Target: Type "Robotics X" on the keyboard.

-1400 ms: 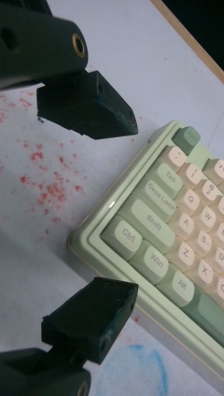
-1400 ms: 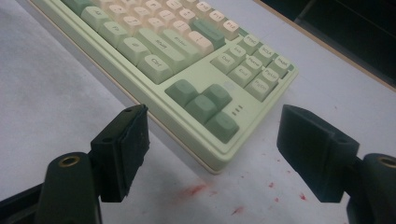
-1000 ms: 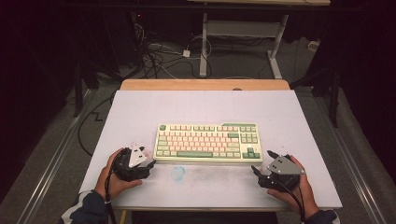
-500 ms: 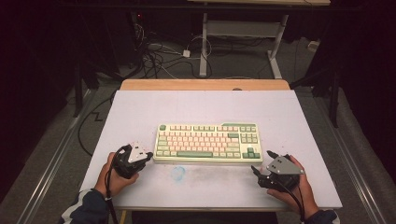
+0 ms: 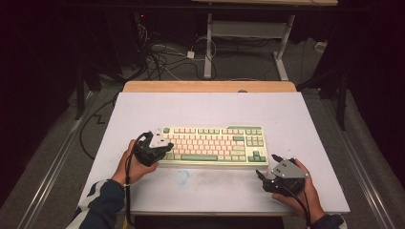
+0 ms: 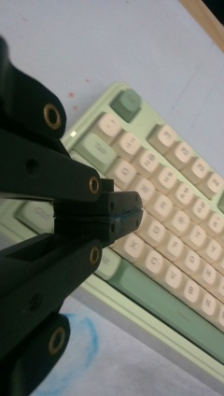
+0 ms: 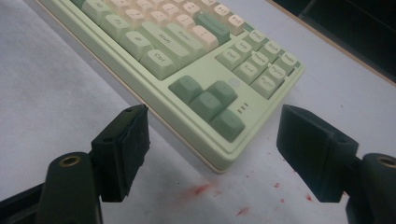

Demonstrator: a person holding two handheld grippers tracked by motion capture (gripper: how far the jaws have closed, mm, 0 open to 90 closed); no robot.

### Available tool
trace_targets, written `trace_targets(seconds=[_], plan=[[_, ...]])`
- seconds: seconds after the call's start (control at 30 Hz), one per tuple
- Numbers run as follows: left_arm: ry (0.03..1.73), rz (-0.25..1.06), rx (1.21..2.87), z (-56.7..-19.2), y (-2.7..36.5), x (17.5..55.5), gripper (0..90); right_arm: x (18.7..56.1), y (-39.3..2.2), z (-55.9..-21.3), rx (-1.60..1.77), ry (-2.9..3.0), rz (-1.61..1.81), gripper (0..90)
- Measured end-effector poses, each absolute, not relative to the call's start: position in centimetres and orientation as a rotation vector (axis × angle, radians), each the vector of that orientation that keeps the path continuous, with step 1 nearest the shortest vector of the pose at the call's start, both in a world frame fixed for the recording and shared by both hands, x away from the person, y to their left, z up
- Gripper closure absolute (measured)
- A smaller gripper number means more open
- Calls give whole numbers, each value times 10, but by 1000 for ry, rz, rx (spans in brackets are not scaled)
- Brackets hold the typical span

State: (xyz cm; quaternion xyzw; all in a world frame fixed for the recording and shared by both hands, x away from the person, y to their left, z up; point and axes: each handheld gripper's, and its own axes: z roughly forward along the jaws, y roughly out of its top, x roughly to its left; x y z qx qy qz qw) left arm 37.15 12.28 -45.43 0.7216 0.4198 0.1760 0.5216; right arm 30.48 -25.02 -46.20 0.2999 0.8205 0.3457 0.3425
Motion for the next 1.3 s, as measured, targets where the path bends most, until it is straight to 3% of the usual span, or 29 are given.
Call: trace_targets(seconds=[0.6,0.8,0.93,1.0,1.3], plan=[[1037,413,1813,-469,97,392,872,305,-250,-463,778,2145,892,268],[1004,433,1764,-461,101,389,856,305,-250,-463,772,2147,886,268],[979,470,1717,-454,104,385,776,305,-251,-463,777,2143,889,268],[975,479,1695,-452,105,383,648,305,-251,-463,778,2142,888,268],[931,553,1629,-447,111,375,294,305,-252,-462,781,2137,891,268]])
